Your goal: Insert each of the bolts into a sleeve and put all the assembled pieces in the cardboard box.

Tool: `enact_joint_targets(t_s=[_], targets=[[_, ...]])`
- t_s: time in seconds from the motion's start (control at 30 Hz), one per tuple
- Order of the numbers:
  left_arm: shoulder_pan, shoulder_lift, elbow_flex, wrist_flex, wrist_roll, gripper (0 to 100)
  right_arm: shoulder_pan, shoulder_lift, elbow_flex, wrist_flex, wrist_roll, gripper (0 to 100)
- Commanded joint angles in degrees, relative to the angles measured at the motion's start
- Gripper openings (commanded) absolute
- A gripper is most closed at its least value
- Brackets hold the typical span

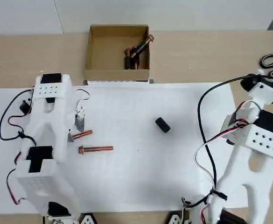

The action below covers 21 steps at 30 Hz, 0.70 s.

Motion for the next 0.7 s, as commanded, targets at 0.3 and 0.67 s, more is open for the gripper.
enact_joint_targets(t_s=[0.3,0.67], targets=[[-0.4,5.5,0.0,-1.6,-0.4,16,-0.4,-1.3,-0.4,-0.6,-0.2,0.3],[-2.5,12.7,-2.1,-1.8,-0.4,16,-0.3,-1.3,-0.4,-0.8,-0.2,0.3]])
